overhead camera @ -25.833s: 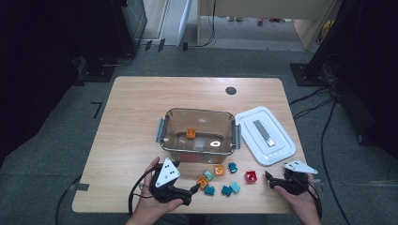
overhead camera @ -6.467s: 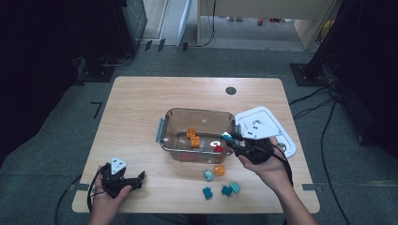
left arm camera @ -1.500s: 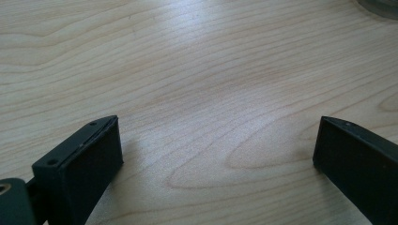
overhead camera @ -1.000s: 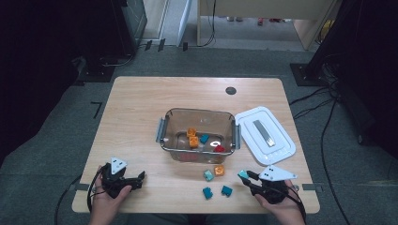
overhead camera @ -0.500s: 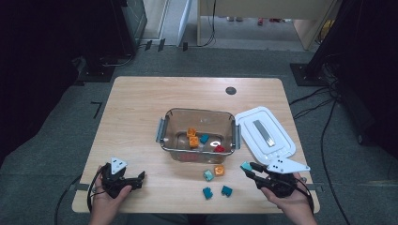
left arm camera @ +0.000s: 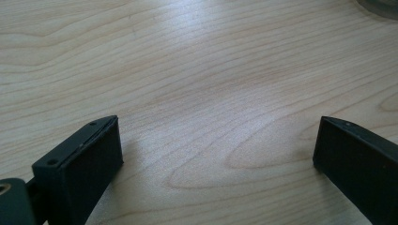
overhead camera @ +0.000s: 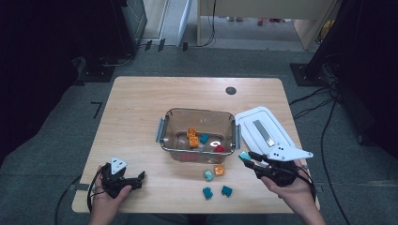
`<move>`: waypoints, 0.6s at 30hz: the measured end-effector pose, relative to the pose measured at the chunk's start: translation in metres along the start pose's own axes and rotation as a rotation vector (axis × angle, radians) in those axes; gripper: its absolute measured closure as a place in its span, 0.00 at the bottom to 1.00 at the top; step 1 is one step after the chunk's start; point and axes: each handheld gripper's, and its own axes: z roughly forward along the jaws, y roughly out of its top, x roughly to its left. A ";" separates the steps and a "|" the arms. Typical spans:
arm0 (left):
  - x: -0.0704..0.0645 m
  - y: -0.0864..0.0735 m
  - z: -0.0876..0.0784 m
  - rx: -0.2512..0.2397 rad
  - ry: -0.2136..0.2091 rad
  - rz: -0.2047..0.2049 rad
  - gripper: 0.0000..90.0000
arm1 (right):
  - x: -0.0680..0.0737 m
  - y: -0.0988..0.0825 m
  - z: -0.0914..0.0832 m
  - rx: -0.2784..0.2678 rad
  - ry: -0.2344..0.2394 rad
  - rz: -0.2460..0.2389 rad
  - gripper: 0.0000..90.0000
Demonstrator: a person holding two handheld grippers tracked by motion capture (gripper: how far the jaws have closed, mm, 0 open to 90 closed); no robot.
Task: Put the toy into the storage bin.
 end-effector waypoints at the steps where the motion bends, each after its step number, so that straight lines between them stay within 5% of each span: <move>1: 0.000 0.000 0.000 0.000 0.000 0.000 0.02 | -0.001 0.004 0.001 0.003 0.002 -0.002 0.75; 18: 0.000 0.000 0.000 0.001 0.000 0.000 0.02 | -0.003 0.043 0.028 0.047 0.045 -0.045 0.75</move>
